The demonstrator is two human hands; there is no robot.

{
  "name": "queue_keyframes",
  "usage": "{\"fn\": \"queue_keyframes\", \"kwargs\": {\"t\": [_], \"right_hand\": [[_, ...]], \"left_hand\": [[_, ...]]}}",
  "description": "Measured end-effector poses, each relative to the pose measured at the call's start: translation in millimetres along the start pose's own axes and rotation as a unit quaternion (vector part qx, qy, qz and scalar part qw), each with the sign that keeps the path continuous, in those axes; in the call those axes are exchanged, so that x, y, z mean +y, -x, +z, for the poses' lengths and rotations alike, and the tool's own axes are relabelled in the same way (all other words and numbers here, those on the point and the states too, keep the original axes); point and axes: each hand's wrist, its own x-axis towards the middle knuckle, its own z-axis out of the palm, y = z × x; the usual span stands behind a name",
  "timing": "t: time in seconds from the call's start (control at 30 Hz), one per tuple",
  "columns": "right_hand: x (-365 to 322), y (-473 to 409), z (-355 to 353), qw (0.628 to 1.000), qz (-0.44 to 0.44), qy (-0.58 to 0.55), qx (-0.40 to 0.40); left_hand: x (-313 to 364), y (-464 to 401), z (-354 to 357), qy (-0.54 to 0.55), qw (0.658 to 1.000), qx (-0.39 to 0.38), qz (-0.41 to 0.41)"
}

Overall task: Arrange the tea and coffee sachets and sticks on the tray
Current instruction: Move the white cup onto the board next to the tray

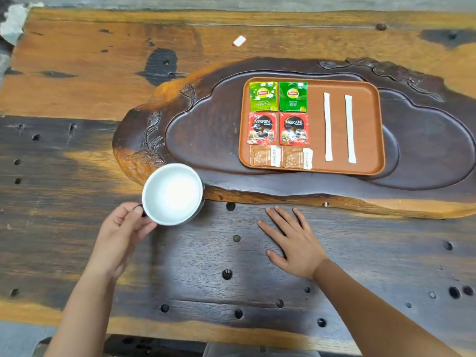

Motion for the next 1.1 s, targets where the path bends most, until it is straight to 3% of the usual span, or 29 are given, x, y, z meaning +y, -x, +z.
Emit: {"fn": "queue_keyframes", "kwargs": {"t": [0.17, 0.47, 1.1], "right_hand": [[1.8, -0.7, 1.2, 1.0, 0.0, -0.013, 0.005], [4.9, -2.5, 3.4, 1.0, -0.007, -0.022, 0.018], [6.0, -3.0, 6.4, 0.999, -0.011, -0.025, 0.017]], "left_hand": [[44.3, -51.8, 36.2, -0.011, 0.998, -0.061, 0.027], [81.9, -134.0, 80.6, -0.058, 0.988, -0.14, -0.021], [86.6, -165.0, 85.9, -0.082, 0.983, -0.158, -0.031]]}}
